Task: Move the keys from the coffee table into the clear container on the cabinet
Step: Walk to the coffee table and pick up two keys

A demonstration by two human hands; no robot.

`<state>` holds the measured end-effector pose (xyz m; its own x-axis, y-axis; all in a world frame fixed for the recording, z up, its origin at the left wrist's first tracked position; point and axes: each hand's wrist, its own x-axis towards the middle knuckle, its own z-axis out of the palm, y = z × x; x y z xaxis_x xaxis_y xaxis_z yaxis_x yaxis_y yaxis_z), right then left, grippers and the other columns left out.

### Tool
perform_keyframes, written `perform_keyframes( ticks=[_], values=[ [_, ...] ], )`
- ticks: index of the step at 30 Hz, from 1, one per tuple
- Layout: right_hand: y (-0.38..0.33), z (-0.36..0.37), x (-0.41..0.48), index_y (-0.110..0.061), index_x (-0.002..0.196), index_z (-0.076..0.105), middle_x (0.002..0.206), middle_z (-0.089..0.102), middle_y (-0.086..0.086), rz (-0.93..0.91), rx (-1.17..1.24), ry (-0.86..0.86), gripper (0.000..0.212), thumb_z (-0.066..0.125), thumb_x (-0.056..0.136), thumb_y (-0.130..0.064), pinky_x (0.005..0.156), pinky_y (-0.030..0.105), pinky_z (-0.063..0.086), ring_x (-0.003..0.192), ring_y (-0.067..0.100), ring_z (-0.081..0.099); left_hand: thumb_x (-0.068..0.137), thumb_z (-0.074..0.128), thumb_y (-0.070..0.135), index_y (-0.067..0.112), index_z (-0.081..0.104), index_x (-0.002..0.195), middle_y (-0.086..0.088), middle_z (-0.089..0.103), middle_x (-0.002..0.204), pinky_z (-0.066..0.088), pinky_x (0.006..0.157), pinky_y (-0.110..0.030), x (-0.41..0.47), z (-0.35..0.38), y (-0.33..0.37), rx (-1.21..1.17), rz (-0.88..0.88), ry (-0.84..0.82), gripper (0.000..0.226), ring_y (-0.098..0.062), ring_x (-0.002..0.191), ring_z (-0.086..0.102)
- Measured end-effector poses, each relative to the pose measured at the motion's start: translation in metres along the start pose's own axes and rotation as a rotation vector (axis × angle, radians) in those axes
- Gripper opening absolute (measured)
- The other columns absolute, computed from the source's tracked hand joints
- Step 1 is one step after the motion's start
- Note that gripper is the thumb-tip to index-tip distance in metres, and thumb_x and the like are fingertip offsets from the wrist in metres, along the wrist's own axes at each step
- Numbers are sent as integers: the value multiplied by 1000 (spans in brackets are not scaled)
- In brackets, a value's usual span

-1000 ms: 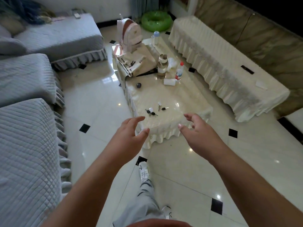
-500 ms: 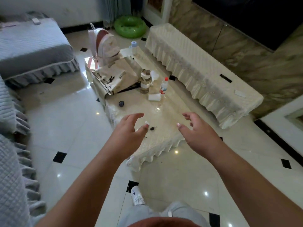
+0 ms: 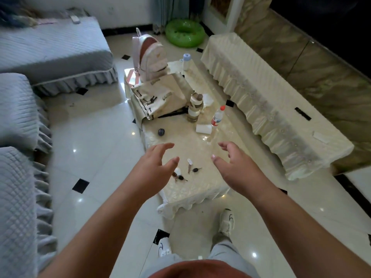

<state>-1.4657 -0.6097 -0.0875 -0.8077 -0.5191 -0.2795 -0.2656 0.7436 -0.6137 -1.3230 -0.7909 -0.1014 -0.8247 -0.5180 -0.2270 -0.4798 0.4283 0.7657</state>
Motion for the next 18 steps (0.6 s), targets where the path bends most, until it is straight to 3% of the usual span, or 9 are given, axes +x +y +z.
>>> perform_keyframes(
  ticks=[8,18],
  values=[
    [-3,-31,88,-30,143,41,148,47,-1,-181,17,-106,55,50,93,-50,90,33,38,129,19,48,89,50,56,43,43,135,12,42,141,39,86,-25,40,5,31,23,-116,170,48,4,100,45],
    [36,-38,193,-25,144,42,146,48,3,-280,-39,-296,56,52,93,-48,93,34,39,129,22,49,90,52,50,39,45,136,10,44,140,38,88,-26,104,61,53,-11,-284,288,48,-2,107,48]
  ],
)
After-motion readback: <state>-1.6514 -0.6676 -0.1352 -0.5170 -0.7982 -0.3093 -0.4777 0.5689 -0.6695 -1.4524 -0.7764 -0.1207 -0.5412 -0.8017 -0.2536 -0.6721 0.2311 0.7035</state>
